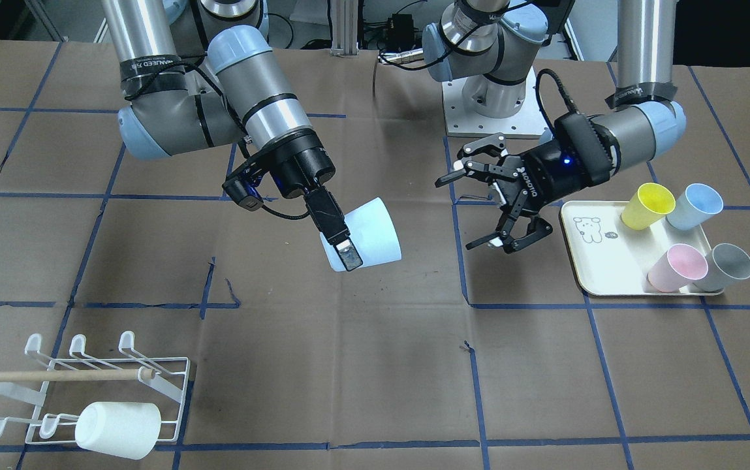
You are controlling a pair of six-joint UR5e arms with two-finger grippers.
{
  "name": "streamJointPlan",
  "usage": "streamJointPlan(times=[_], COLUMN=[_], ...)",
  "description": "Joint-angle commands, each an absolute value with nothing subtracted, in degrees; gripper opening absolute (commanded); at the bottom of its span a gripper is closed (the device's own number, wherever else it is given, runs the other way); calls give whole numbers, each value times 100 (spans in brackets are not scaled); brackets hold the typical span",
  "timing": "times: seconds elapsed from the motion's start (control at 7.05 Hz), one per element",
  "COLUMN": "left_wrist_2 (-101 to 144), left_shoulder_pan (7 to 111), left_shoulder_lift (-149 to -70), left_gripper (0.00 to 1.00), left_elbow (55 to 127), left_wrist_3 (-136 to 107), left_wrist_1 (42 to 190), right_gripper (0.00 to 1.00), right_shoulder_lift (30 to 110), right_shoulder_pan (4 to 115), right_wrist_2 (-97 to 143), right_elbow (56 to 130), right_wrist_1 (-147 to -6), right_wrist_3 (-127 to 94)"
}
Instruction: Transfer IKEA cup to right arm and place on rack
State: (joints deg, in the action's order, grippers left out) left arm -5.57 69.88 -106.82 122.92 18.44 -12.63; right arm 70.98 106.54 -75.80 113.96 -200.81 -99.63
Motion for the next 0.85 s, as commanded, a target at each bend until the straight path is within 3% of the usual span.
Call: streamJointPlan(times=[0.0, 0.43, 0.71], left_wrist_2=[-465, -2522, -4752], left_shoulder_pan=[6733, 6855, 7467], left_shoulder_lift=[-10749, -10820, -10644], left_gripper=[91, 90, 93], left_elbow=[12200, 11612, 11043], left_wrist_3=[1837, 1749, 1749], left_wrist_1=[-1248, -794, 832], right_gripper=[27, 17, 12], right_shoulder_lift=[7128, 7242, 7330], right_shoulder_pan=[10233, 9188, 8747], right_wrist_2=[-7480, -6849, -6733], right_elbow=[11399, 11426, 11399], right_wrist_1=[-20065, -20065, -20022], right_wrist_3=[-9766, -6520, -4566])
